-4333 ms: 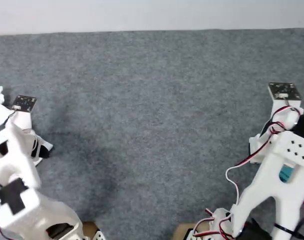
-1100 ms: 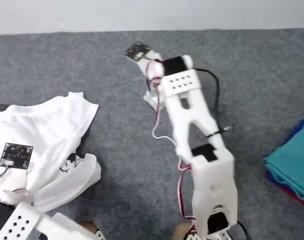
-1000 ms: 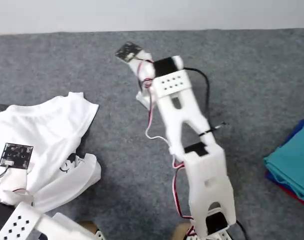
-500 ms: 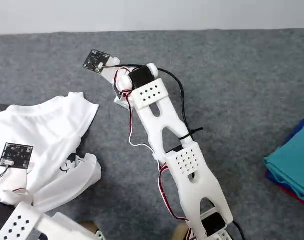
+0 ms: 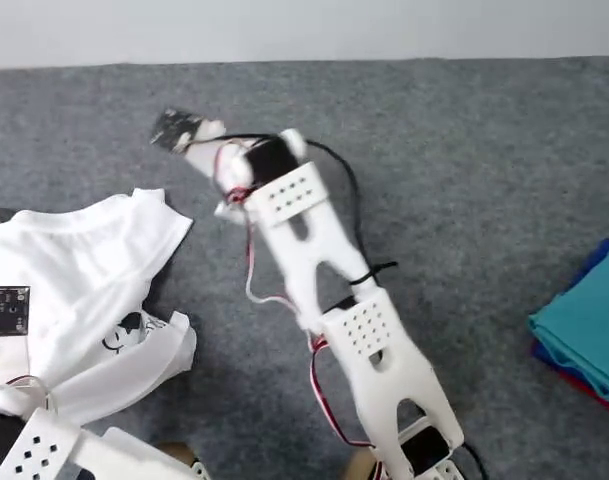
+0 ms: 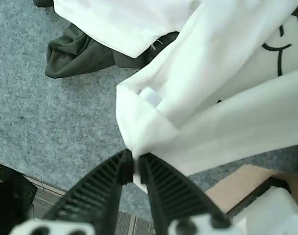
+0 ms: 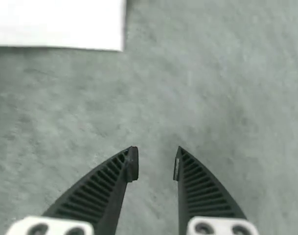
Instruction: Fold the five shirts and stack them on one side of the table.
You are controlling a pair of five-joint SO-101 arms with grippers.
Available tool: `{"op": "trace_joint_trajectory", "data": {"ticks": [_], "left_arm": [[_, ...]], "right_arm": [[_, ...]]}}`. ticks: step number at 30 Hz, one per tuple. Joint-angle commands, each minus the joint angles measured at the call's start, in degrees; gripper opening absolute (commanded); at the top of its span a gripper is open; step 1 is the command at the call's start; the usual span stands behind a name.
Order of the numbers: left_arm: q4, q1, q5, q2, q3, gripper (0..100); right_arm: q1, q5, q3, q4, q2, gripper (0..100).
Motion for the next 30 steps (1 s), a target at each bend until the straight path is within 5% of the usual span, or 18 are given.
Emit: {"op": "trace_joint_trajectory", "data": {"ticks": [1, 19, 30], "left_arm": [[-1.1, -0.3, 0.4, -0.5, -2.2, 0], [3.3, 4.0, 0.5, -0.6, -2.6, 0], [3.2, 3.9, 0.5, -0.6, -2.2, 0]], "right_arm": [[-4.3, 4.2, -2.4, -0.2, 1.2, 13.7], [-12.8, 10.7, -2.2, 1.2, -0.6, 13.7], [-16.7, 20.0, -2.5, -10.6, 10.2, 13.7]]}}
